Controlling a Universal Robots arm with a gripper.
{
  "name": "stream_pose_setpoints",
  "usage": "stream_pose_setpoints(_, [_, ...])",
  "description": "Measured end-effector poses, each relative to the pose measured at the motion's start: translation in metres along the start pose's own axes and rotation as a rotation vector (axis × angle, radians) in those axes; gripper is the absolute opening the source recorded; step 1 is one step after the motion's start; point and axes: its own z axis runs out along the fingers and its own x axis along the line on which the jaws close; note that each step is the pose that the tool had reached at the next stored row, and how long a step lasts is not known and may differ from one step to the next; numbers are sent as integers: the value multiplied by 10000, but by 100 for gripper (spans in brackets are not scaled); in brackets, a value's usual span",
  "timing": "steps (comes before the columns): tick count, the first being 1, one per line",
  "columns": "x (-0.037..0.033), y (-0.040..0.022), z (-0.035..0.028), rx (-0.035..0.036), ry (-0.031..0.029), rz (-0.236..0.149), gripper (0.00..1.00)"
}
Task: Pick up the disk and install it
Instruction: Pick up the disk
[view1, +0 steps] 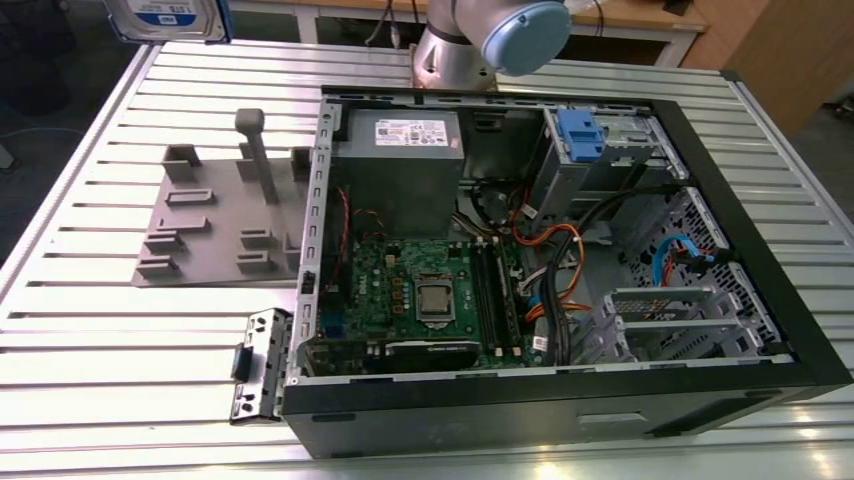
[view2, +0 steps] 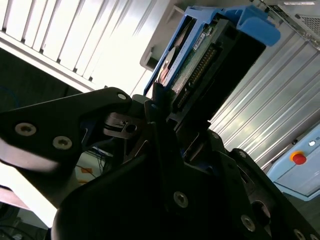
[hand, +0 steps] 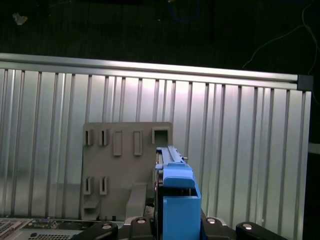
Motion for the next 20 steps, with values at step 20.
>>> stream_pose_setpoints(20, [34, -623, 2, -49, -4, 2, 36])
